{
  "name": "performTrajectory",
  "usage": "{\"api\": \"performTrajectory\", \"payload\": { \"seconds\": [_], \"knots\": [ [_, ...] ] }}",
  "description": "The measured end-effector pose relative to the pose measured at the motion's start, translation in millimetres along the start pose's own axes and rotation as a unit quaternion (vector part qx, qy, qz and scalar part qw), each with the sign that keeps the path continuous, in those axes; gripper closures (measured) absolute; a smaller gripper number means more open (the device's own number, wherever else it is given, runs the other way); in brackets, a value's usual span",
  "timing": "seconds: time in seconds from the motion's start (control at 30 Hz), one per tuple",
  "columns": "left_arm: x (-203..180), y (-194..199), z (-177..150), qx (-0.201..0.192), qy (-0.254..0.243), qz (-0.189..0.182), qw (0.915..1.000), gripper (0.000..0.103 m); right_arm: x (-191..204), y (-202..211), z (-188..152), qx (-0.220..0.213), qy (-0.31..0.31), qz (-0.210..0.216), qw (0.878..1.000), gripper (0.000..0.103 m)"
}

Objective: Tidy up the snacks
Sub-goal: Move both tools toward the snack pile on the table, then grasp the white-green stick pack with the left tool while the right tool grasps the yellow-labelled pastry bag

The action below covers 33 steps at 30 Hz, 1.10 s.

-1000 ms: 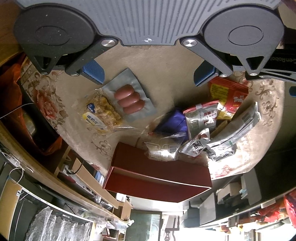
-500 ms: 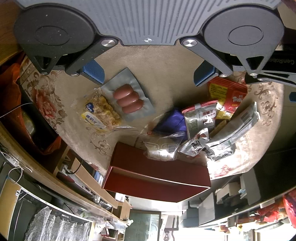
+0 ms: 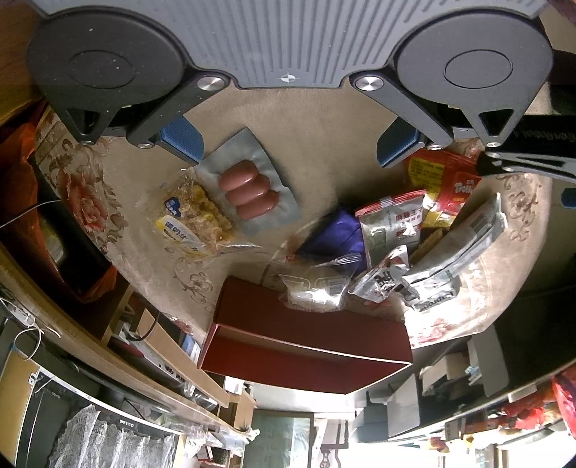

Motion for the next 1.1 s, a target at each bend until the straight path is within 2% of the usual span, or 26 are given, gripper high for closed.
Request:
{"api": "performTrajectory", "payload": {
  "seconds": [0.2,0.5,0.67,0.83,1.1],
  "knots": [
    [4,-3,17,-0.006,0.006,-0.007,0.9999,0.000,-5,-2,9,-0.004,-0.009,0.006,1.000,0.000],
    [0,-22,59,-0.019,-0.034,-0.007,0.9992,0.000,-16,-10,31,-0.006,-0.019,0.015,1.000,0.000],
    [-7,-44,73,-0.003,-0.084,-0.034,0.9959,0.000,-19,-19,40,0.003,-0.018,0.029,0.999,0.000],
    [-17,-66,81,0.001,-0.138,-0.046,0.9894,0.000,-22,-24,44,0.011,-0.017,0.035,0.999,0.000],
    [-19,-98,87,0.032,-0.142,-0.067,0.9871,0.000,-35,-37,41,0.039,-0.042,0.045,0.997,0.000]
  ]
}}
Point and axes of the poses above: each gripper's, at about its wrist camera, not at the fingertips, and y roughly against the way its jaws point, x to its left, z to its top, the point moved 3 cm from there along -y, roughly the way its jaws point, and after that the axes turned 3 degrees about y, right-handed, at the moved point
